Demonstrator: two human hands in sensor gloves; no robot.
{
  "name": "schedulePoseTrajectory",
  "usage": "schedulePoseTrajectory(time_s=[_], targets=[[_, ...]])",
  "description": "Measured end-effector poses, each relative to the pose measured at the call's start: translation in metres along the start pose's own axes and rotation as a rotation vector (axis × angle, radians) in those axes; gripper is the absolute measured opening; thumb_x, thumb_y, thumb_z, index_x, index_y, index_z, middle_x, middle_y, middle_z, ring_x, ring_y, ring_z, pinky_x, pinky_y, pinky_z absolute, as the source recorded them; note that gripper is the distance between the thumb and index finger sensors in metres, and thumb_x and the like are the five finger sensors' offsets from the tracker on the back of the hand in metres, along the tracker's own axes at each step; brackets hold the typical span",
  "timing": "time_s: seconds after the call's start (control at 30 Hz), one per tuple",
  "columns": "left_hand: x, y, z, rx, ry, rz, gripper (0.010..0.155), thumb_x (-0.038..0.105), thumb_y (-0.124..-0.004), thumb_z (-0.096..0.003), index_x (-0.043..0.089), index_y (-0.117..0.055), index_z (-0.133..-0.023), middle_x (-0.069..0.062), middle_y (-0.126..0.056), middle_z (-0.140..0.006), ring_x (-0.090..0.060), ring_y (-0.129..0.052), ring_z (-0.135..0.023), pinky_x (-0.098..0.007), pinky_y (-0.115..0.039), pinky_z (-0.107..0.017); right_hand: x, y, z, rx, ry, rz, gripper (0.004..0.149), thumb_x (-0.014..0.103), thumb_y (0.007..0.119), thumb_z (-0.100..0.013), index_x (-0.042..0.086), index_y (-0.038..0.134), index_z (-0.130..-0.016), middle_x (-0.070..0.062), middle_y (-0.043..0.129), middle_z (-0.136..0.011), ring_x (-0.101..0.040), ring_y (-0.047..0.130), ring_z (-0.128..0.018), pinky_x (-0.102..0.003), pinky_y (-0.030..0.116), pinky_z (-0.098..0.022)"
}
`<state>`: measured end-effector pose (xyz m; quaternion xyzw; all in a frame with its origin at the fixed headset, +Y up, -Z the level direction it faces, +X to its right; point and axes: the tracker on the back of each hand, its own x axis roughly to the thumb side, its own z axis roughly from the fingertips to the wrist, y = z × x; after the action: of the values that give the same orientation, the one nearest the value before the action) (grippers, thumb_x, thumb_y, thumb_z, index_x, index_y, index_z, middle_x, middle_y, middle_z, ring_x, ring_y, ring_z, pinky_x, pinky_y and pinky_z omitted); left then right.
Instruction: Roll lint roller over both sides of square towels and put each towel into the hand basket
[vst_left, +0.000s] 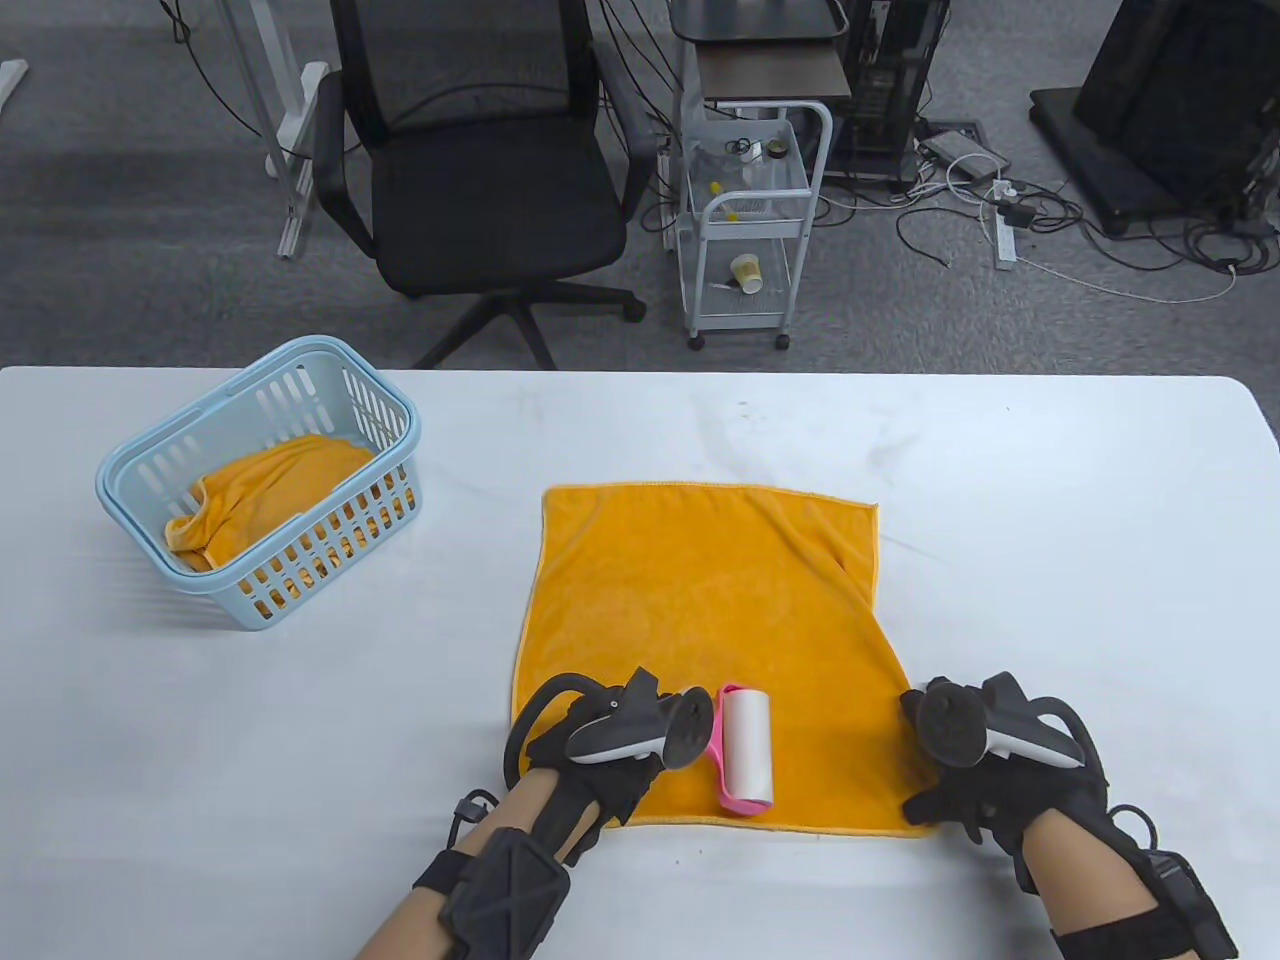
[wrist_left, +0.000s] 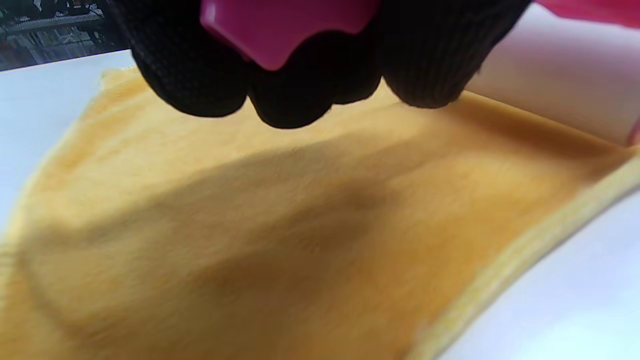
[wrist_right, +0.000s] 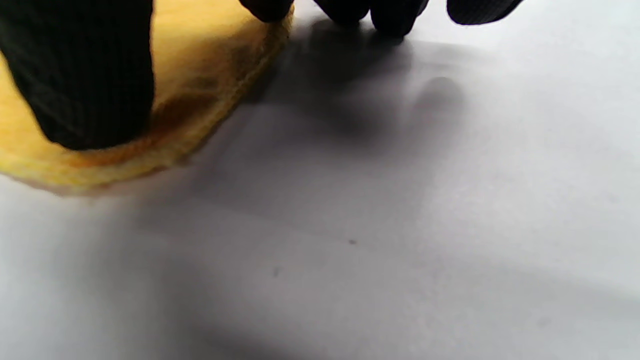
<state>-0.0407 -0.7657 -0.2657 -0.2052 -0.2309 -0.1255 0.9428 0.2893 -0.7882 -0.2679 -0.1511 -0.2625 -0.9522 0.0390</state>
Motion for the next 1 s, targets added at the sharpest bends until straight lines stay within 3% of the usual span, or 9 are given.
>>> schedulePoseTrajectory(time_s=[0.33,0.53,0.7,0.8,0.93,1.0], targets=[[-0.108,-0.037,0.052,-0.117,0.328,-0.103,0.046,0.036,-0.082,-0.0505,0.039,-0.060,-0.090,0.008,-0.079,-0.095,-0.023,-0.095,-0.081,-0.056,-0.080,-0.064,0.000,0.000,0.000,0.000,-0.003,0.000,0.106,0.063,0.087,-0.042,0.012,0.029,-0.115,-0.025,0.028,-0.117,-0.056,0.038,-0.104,-0.074,0.047,-0.067],[-0.138,-0.048,0.069,-0.108,0.397,-0.071,0.045,0.036,-0.082,-0.0504,0.041,-0.061,-0.090,0.009,-0.078,-0.097,-0.024,-0.093,-0.085,-0.057,-0.078,-0.066,0.000,0.000,0.000,0.000,-0.002,0.000,0.106,0.063,0.087,-0.042,0.012,0.029,-0.114,-0.026,0.028,-0.117,-0.056,0.038,-0.104,-0.074,0.047,-0.067],[-0.161,-0.051,0.078,0.041,0.378,0.187,0.048,0.038,-0.081,-0.0500,0.039,-0.057,-0.092,0.009,-0.078,-0.094,-0.022,-0.090,-0.080,-0.055,-0.078,-0.066,0.000,0.000,0.000,-0.002,0.003,-0.007,0.106,0.063,0.087,-0.042,0.012,0.029,-0.114,-0.025,0.028,-0.117,-0.056,0.038,-0.104,-0.074,0.047,-0.067],[-0.185,-0.053,0.088,0.170,0.412,0.454,0.055,0.043,-0.081,-0.0485,0.035,-0.054,-0.096,0.005,-0.077,-0.092,-0.022,-0.091,-0.074,-0.053,-0.080,-0.062,0.000,0.000,0.000,-0.003,0.003,-0.007,0.106,0.063,0.087,-0.042,0.012,0.029,-0.114,-0.026,0.028,-0.116,-0.056,0.038,-0.104,-0.074,0.047,-0.067],[-0.208,-0.060,0.098,0.267,0.457,0.605,0.063,0.051,-0.077,-0.0470,0.036,-0.046,-0.100,0.003,-0.074,-0.093,-0.024,-0.089,-0.074,-0.053,-0.080,-0.061,0.000,0.000,0.000,-0.004,0.003,-0.014,0.106,0.063,0.087,-0.042,0.012,0.029,-0.114,-0.025,0.028,-0.116,-0.056,0.037,-0.104,-0.074,0.047,-0.067],[-0.216,-0.065,0.100,0.268,0.488,0.626,0.060,0.051,-0.072,-0.0487,0.036,-0.046,-0.101,0.002,-0.073,-0.094,-0.025,-0.088,-0.075,-0.053,-0.079,-0.061,0.000,0.000,0.000,-0.005,0.004,-0.016,0.106,0.063,0.087,-0.042,0.012,0.029,-0.114,-0.025,0.028,-0.116,-0.056,0.037,-0.104,-0.074,0.047,-0.067]])
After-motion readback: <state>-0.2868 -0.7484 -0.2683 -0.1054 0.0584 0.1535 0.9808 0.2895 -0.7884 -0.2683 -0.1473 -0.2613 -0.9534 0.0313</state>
